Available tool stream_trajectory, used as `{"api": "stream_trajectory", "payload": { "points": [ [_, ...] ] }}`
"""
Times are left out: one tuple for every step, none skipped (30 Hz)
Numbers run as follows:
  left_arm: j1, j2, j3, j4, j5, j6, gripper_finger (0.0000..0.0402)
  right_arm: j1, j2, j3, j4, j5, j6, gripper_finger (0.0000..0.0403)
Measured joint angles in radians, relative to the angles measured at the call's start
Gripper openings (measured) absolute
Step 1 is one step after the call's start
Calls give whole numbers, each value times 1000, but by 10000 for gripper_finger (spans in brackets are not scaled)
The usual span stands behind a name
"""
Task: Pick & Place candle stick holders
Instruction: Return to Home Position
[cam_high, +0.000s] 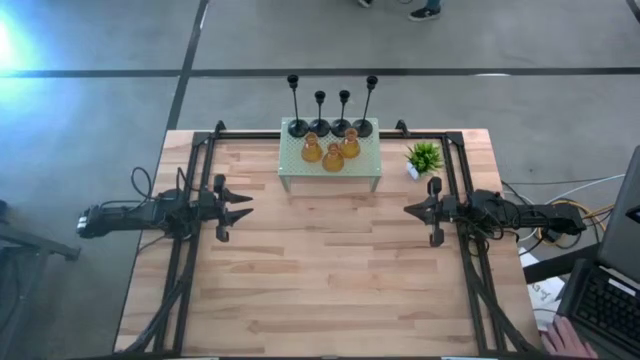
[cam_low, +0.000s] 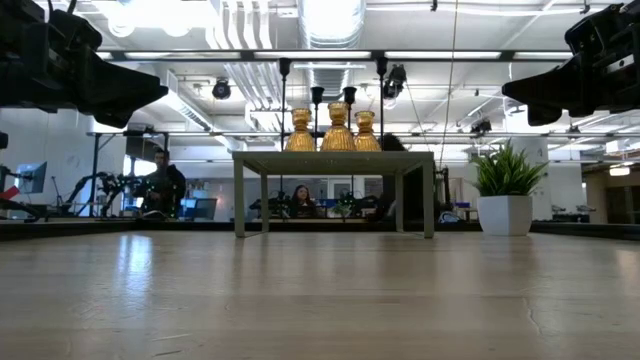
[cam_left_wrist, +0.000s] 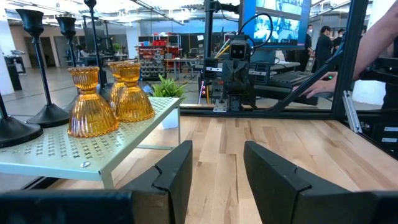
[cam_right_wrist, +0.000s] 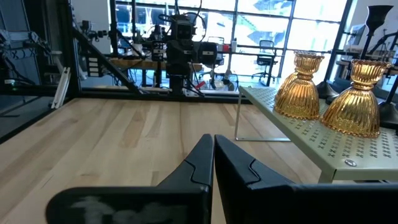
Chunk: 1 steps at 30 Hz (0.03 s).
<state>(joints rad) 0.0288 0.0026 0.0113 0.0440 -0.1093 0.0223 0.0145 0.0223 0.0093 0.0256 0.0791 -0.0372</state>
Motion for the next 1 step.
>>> {"api": "stream_trajectory", "payload": {
  "points": [
    [0,0,0,0,0,0,149,0,0,0,0,0,0,8]
  ]
}}
